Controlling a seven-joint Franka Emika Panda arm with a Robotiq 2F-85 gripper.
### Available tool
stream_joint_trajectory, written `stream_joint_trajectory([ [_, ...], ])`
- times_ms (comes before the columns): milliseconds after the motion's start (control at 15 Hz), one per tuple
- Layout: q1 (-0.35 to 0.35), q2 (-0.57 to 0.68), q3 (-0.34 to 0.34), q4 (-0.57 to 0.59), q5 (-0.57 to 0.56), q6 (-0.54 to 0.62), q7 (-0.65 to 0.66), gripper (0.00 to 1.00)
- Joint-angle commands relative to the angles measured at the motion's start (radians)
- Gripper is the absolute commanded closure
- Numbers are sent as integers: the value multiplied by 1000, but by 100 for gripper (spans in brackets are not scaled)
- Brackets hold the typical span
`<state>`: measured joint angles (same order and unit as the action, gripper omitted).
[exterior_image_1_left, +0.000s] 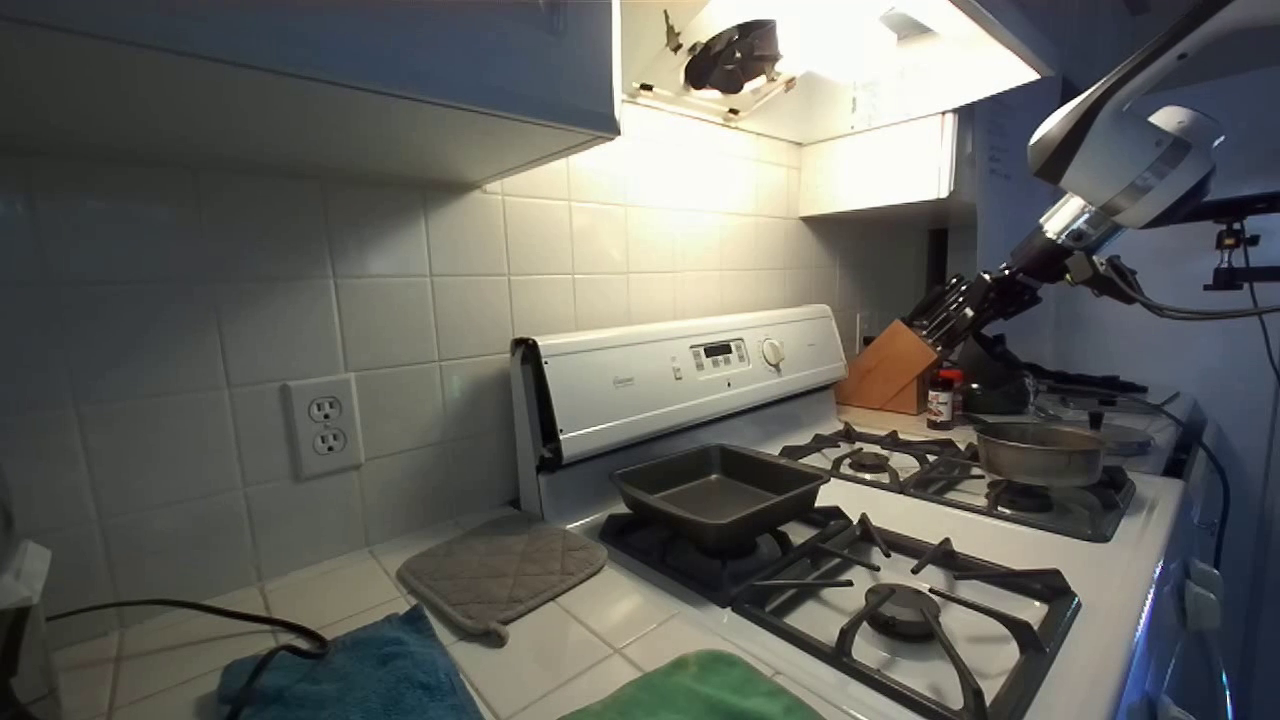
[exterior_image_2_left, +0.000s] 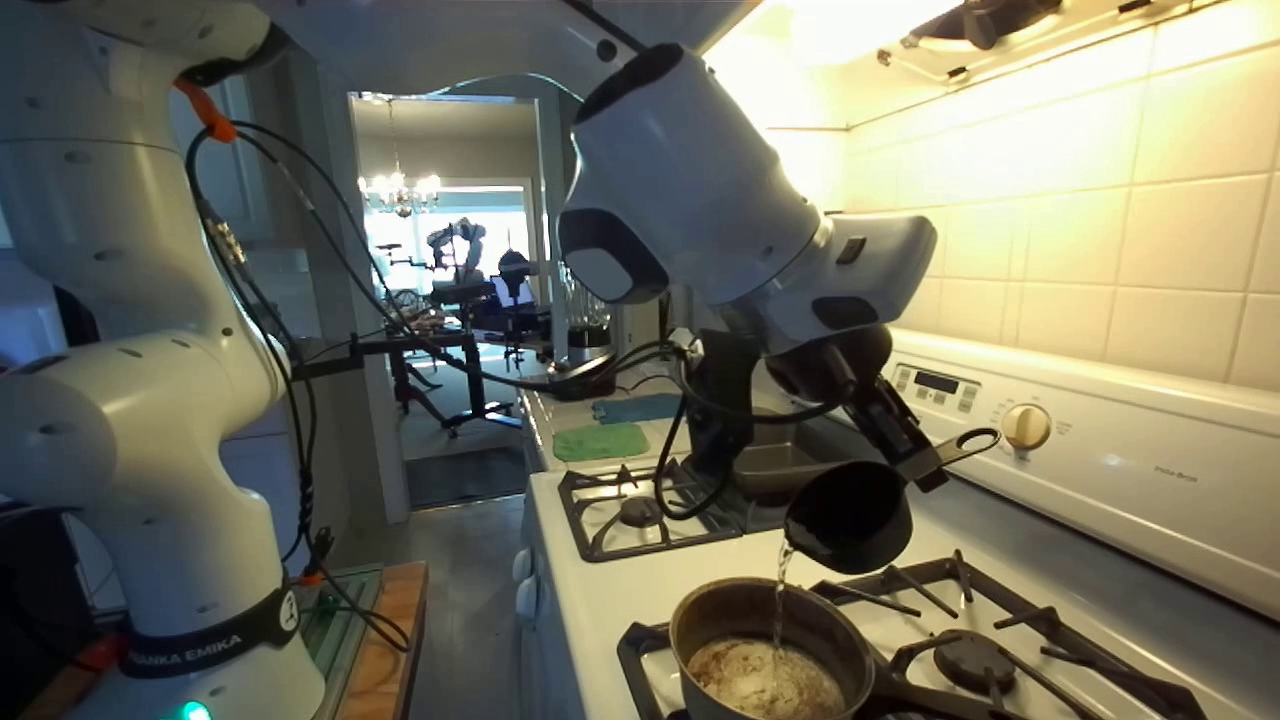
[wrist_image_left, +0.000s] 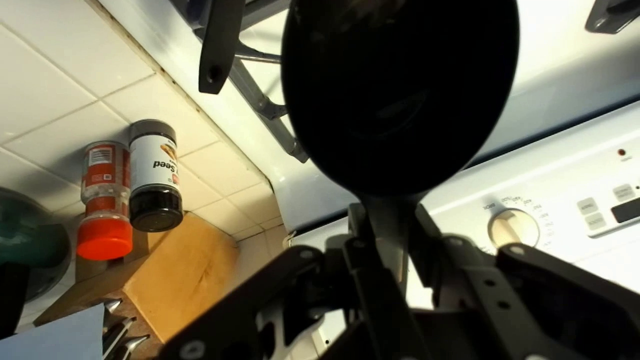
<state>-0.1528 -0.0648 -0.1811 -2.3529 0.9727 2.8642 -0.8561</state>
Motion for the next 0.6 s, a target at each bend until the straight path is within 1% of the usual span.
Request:
stream_joint_trajectory([
  [0, 10, -40, -4, -13, 86, -8, -94, 94],
  [533, 8, -61, -8, -13, 179, -35, -206, 94],
])
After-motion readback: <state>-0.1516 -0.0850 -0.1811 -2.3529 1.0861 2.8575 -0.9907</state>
